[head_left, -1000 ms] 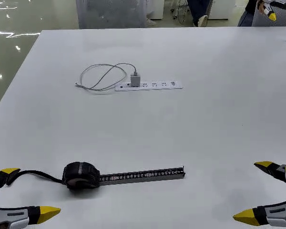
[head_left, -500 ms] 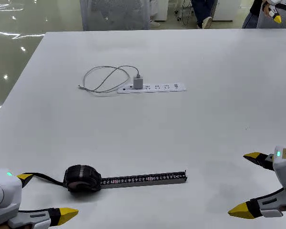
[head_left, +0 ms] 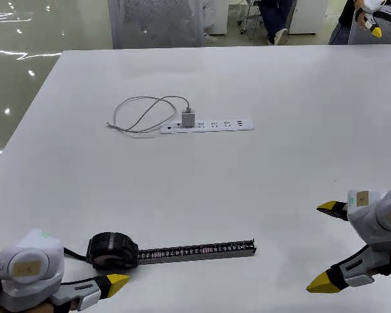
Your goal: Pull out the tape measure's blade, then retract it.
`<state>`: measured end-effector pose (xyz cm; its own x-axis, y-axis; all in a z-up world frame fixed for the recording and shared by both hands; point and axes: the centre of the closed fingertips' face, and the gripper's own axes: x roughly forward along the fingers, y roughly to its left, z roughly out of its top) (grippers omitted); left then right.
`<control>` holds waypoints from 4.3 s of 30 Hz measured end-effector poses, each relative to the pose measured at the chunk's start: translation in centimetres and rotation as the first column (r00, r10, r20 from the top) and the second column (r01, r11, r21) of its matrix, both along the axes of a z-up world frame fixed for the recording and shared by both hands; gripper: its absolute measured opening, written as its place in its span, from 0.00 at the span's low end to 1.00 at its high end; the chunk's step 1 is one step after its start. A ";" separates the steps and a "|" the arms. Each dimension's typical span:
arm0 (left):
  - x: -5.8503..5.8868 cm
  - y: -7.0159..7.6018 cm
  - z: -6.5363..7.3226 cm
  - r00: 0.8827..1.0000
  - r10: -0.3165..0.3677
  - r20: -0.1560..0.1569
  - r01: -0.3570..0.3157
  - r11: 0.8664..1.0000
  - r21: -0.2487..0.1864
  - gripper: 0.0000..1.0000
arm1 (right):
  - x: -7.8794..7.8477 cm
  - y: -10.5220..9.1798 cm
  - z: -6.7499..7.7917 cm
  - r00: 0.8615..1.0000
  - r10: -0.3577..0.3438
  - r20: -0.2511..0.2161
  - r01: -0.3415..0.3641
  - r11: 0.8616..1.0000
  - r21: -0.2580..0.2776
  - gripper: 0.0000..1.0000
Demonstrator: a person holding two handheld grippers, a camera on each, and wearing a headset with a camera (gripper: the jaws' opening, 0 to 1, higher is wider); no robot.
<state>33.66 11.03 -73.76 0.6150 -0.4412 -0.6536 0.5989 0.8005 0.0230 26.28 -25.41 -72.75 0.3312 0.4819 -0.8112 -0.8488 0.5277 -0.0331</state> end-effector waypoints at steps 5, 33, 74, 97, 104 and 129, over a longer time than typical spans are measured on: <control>0.5 -0.4 0.0 1.000 0.019 0.013 -0.019 0.999 0.026 0.99 | 0.1 0.8 -0.2 0.999 0.043 -0.027 -0.043 0.999 -0.019 0.99; 2.3 -2.0 -1.1 0.969 0.199 0.144 -0.201 0.980 -0.001 0.99 | 4.4 6.2 -3.0 0.969 0.245 -0.038 -0.247 0.965 -0.083 0.99; 3.0 -2.5 -2.0 0.959 0.268 0.088 -0.255 0.958 -0.133 0.99 | 4.5 7.4 -7.4 0.915 0.380 -0.137 -0.399 0.903 -0.161 0.33; 3.3 -2.1 -1.9 0.955 0.280 0.094 -0.267 0.955 -0.133 0.99 | 4.0 7.5 -7.9 0.913 0.381 -0.143 -0.401 0.903 -0.154 0.12; 3.0 -2.2 -2.0 0.950 0.299 0.093 -0.285 0.948 -0.140 0.92 | 4.0 7.5 -7.9 0.918 0.366 -0.154 -0.390 0.905 -0.170 0.11; 3.0 -2.1 -2.9 0.936 0.347 0.056 -0.336 0.931 -0.141 0.61 | 4.4 7.6 -8.0 0.946 0.257 -0.198 -0.297 0.931 -0.212 0.10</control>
